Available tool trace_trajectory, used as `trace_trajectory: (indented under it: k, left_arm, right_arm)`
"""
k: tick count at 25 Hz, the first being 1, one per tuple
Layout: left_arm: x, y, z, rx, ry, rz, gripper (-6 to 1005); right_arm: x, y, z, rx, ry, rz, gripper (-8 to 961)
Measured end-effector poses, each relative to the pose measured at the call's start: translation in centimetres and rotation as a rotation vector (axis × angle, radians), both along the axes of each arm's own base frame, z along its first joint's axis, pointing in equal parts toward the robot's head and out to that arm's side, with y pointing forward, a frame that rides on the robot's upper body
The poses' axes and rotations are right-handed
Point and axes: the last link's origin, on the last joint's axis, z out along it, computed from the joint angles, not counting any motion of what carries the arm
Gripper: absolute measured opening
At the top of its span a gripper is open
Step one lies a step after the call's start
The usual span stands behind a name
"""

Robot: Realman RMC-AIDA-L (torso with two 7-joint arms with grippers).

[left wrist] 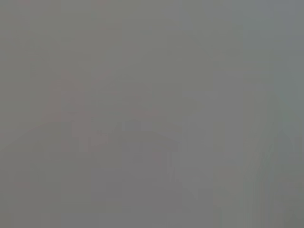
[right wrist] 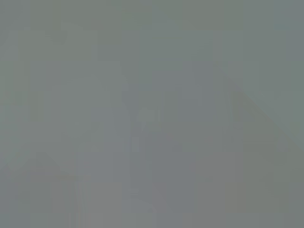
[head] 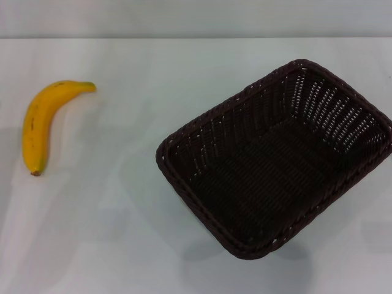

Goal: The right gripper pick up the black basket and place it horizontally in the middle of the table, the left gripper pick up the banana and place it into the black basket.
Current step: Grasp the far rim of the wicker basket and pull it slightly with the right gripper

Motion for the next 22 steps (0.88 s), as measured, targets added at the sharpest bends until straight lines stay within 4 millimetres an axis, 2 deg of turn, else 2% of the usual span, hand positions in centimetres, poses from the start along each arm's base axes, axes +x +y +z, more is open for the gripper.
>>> trace_trajectory:
  k: [8,16,20,22]
  left_arm:
    - [-0.5,-0.4,0.1,0.000,0.002,0.017,884]
    - [-0.8,-0.4,0.2,0.000,0.000,0.034,884]
    - [-0.7,-0.2,0.6,0.016,0.009,0.026,884]
    - [-0.7,-0.2,0.7,0.018,0.011,0.023,884]
  right_arm:
    - [0.2,0.0,0.0,-0.003,0.002,-0.010,858]
    - [-0.6,-0.5,0.3,-0.013,0.045,0.076,826]
    - [-0.6,-0.1,2.3,-0.102,0.136,0.176,796]
    - [-0.7,0.7,3.7,-0.177,0.175,0.212,783]
